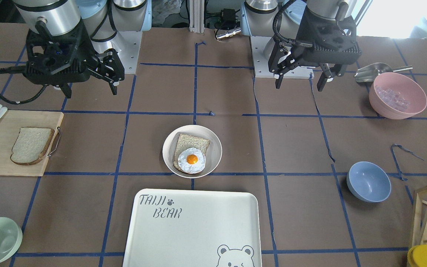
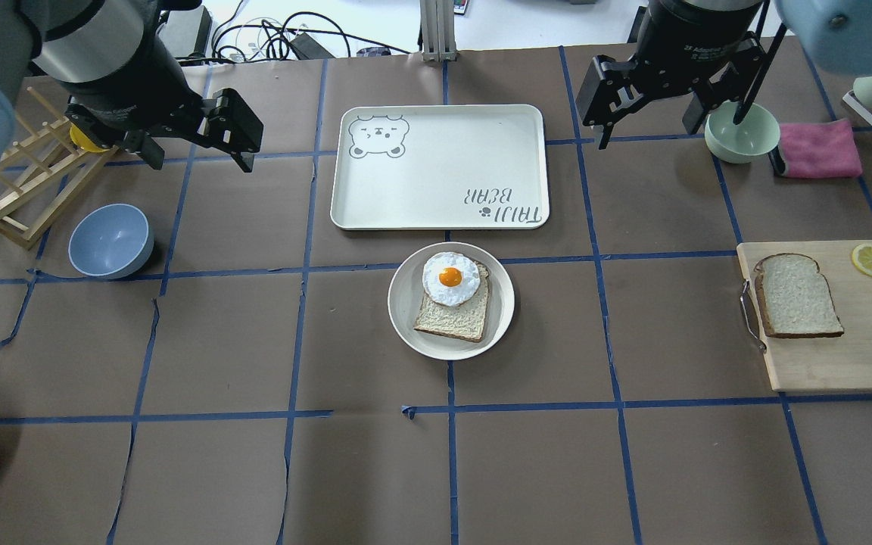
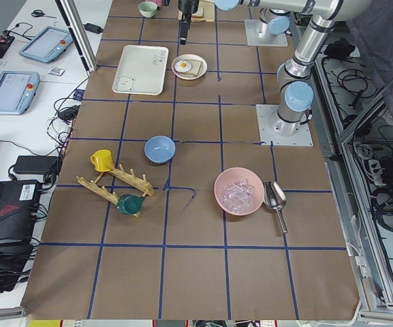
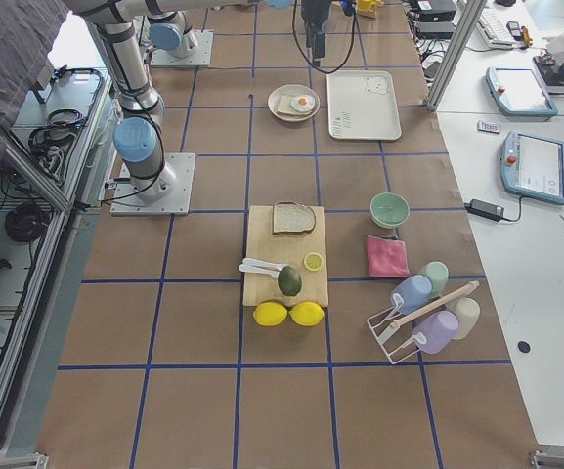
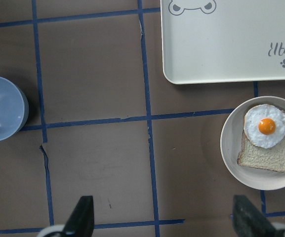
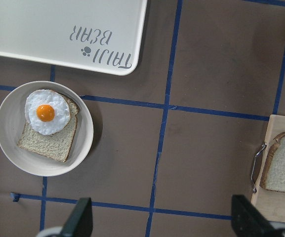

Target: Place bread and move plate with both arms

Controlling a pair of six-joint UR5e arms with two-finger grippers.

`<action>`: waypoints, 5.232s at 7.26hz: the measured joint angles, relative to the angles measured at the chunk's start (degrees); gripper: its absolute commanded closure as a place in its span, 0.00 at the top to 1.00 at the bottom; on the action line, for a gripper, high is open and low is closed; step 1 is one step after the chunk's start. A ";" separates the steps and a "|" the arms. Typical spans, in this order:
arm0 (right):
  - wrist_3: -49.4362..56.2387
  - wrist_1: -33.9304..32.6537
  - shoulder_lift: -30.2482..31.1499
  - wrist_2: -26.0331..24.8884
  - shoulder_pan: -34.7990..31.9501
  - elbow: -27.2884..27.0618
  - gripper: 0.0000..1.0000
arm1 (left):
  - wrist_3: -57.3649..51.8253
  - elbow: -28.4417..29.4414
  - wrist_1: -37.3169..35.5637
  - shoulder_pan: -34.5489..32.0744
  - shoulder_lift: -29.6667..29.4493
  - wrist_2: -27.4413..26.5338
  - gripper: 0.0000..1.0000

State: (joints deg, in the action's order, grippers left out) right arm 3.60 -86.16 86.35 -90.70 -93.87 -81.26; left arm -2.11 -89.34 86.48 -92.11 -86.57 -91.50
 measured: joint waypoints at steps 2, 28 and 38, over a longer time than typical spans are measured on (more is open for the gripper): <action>0.12 -0.14 -0.40 0.27 0.11 0.27 1.00 | 0.00 -0.03 0.00 0.00 0.00 0.00 1.00; -0.24 -9.76 -1.28 -11.79 13.45 -16.99 1.00 | 0.00 -0.12 0.79 -0.03 0.61 -0.07 1.00; 11.86 -49.41 -11.00 -16.40 24.17 -39.93 0.82 | 0.00 0.03 0.60 0.09 0.45 0.13 1.00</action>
State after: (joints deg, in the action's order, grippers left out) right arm 15.46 -135.57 75.35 -107.10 -69.70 -121.19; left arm -2.11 -89.30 87.08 -92.02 -86.12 -91.37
